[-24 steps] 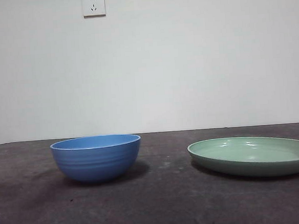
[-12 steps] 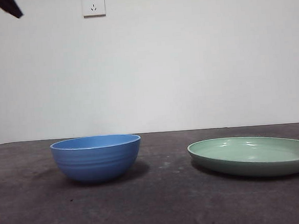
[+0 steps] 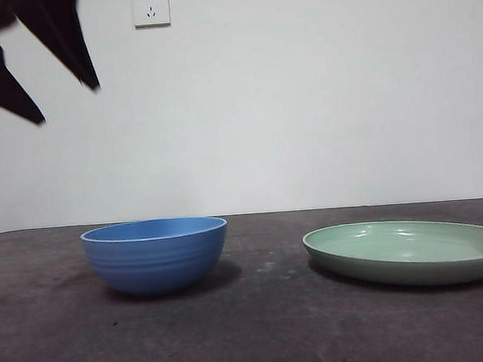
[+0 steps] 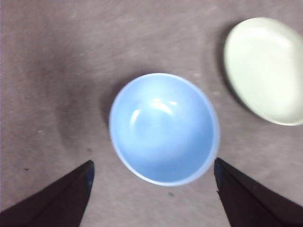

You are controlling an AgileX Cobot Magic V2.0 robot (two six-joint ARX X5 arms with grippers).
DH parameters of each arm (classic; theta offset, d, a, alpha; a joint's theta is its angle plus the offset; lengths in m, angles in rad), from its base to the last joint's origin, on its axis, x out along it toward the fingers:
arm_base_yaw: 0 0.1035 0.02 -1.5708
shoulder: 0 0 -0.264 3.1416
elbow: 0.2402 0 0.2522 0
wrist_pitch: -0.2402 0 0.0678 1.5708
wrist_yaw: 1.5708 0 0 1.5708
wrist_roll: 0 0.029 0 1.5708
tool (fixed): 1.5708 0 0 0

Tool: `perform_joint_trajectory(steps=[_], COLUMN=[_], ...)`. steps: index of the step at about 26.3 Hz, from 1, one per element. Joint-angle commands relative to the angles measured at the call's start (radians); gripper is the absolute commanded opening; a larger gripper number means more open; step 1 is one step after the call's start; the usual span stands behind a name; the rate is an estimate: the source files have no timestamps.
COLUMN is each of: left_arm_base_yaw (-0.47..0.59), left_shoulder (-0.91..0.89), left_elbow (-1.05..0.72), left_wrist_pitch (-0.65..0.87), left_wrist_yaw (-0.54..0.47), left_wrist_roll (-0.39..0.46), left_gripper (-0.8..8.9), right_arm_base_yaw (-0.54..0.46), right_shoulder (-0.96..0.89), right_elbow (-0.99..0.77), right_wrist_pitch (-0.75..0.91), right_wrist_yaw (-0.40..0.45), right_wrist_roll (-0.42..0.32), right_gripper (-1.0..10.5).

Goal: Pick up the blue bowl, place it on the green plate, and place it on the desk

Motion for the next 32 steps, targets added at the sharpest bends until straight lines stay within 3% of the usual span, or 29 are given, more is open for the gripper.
perform_joint_trajectory(steps=[1,16,23,32], left_arm_base_yaw=[-0.014,-0.025,-0.026,-0.040], left_shoulder=[0.084,0.433,0.446,0.367], left_elbow=[0.031,0.032,0.032,0.071], left_wrist_pitch=[0.014,0.145,0.158,0.179], left_wrist_yaw=[-0.045,-0.073,-0.074,-0.074], left_wrist_roll=[0.022,0.018,-0.001,-0.040], left_gripper=[4.04,3.88,0.09,0.10], right_arm_base_yaw=[0.004,0.004,0.004,0.004], right_shoulder=[0.006,0.006,0.006,0.006], right_elbow=[0.020,0.020,0.020,0.020], right_wrist_pitch=[0.010,0.017,0.024,0.024], right_wrist_yaw=[-0.003,-0.003,-0.003,-0.002], right_wrist_roll=[0.003,0.003,0.003,0.003], right_gripper=[4.2,4.2,4.2,4.2])
